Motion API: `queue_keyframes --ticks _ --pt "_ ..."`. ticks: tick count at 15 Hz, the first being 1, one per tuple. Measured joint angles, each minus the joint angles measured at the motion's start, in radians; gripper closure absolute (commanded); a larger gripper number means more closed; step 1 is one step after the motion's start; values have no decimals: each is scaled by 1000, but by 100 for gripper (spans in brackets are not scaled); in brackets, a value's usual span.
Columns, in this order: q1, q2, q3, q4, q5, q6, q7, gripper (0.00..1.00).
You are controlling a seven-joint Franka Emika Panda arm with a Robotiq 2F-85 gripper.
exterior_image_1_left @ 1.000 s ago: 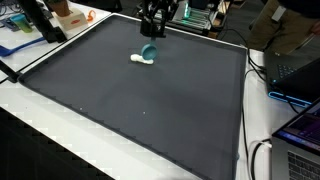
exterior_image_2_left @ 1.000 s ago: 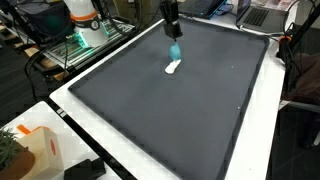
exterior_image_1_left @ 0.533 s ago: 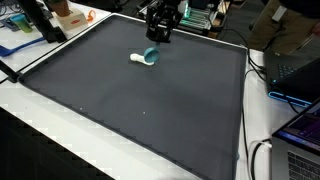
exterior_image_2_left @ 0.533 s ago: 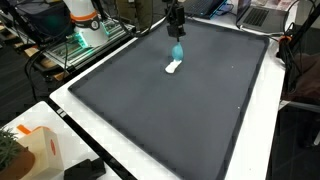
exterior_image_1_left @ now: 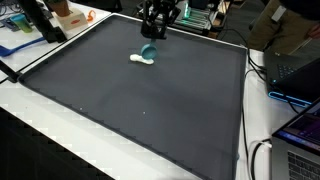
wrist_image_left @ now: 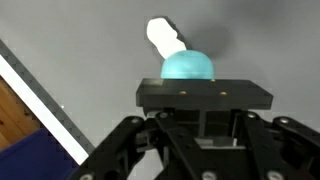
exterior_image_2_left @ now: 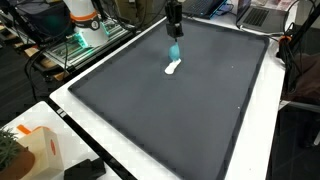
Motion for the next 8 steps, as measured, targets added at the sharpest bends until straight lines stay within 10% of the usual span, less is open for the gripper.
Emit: queue_keyframes --ticks 6,7,8 --pt "-348 -213 362 -36 241 -130 1 73" --pt "-411 -223 442 -36 276 -155 1 48" --pt "-465 -217 523 -37 284 -166 2 48"
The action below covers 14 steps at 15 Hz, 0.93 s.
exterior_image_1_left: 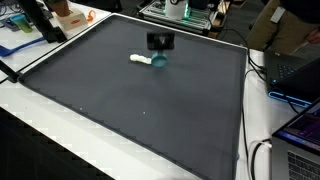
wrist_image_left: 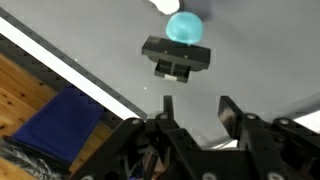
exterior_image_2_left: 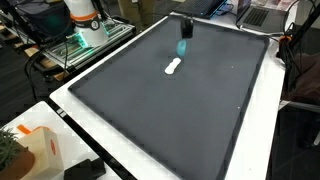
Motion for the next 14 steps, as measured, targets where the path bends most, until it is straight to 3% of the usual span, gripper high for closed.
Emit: queue_keyframes --ticks 1,3,14 --pt "-38 14 62 0 0 0 1 48" --pt "-67 40 107 0 0 0 1 48" --pt "-71 77 108 -1 -1 0 1 48"
